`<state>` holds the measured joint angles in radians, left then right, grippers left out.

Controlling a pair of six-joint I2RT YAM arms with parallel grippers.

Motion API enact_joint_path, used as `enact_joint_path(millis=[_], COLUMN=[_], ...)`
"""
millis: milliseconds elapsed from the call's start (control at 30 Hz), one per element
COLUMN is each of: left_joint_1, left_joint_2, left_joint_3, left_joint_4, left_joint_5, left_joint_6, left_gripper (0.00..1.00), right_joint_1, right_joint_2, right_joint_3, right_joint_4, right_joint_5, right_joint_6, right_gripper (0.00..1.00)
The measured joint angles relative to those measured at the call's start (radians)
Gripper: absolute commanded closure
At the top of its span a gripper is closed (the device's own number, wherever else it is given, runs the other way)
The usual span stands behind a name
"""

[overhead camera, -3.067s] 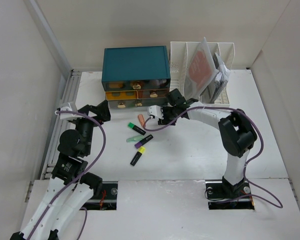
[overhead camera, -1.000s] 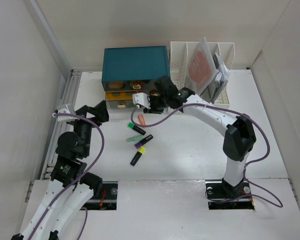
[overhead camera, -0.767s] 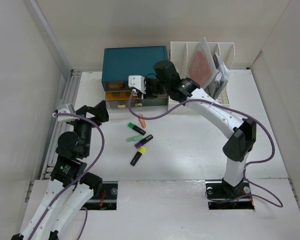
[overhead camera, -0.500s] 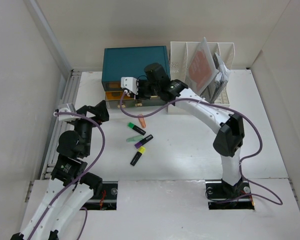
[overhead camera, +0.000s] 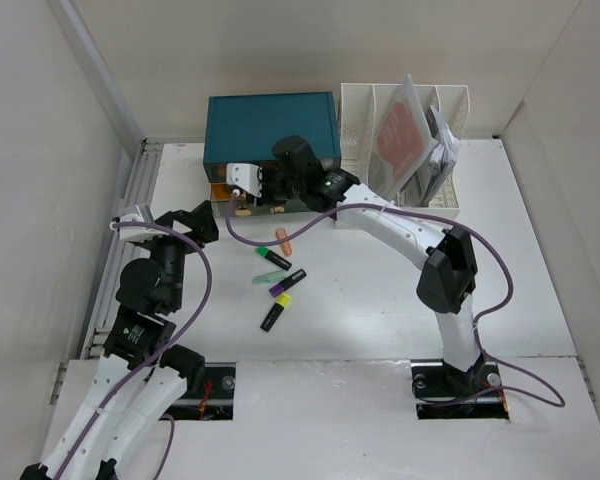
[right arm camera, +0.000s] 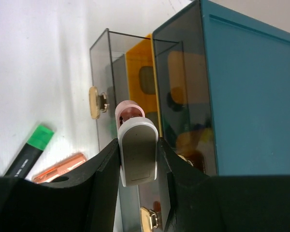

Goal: Organize the desk

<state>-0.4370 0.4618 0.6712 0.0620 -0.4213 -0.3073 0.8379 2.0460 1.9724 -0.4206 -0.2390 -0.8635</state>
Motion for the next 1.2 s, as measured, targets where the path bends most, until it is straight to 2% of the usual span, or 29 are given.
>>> enact_joint_path(millis=[433,533,667,833,900,967,1000,1033,1133,1200], left_joint_1=[0.000,0.000,0.000,0.000,0.000,0.000,0.000,0.000,0.000,0.000], left_joint_2=[0.004,0.006,0.007,0.007,0.007,0.007,0.007,0.007,0.006,0.005], left_joint_3=[0.000,0.000,0.000,0.000,0.000,0.000,0.000,0.000,0.000,0.000], left_joint_4=[0.000,0.000,0.000,0.000,0.000,0.000,0.000,-0.001,-0.001,0.000], left_joint_5=[-0.007,-0.008,-0.009,-0.010,-0.010,-0.010,-0.010,-0.010,-0.014,-0.018], left_joint_6=[0.002,0.002,0.003,0.003,0.003,0.003,0.003,0.003,0.003,0.003], left_gripper=[0.14,0.14,0.14,0.14,0.14,0.14,0.14,0.14,0.14,0.14], right_joint_1=[0.003,0.007,0.015,0.030,0.037,0.047,0.051,0.055,0.062,0.066], right_joint_2=[0.100,0.117,0.122,0.122,0.122,0.121,0.121,0.120,0.109,0.093], right_joint_3=[0.017,0.017,0.018,0.018,0.018,0.018,0.018,0.018,0.018,0.018], right_joint_4=[0.089,0.096,0.097,0.119,0.123,0.126,0.129,0.132,0.131,0.113], right_joint_5=[0.105,0.130,0.145,0.164,0.177,0.185,0.188,0.191,0.185,0.142], right_joint_6=[-0.001,-0.001,-0.001,-0.002,0.000,0.000,0.003,0.007,0.025,0.033], right_gripper=[0.94,0.82,0.55,0.46,0.46,0.57,0.69,0.87,1.00,1.00])
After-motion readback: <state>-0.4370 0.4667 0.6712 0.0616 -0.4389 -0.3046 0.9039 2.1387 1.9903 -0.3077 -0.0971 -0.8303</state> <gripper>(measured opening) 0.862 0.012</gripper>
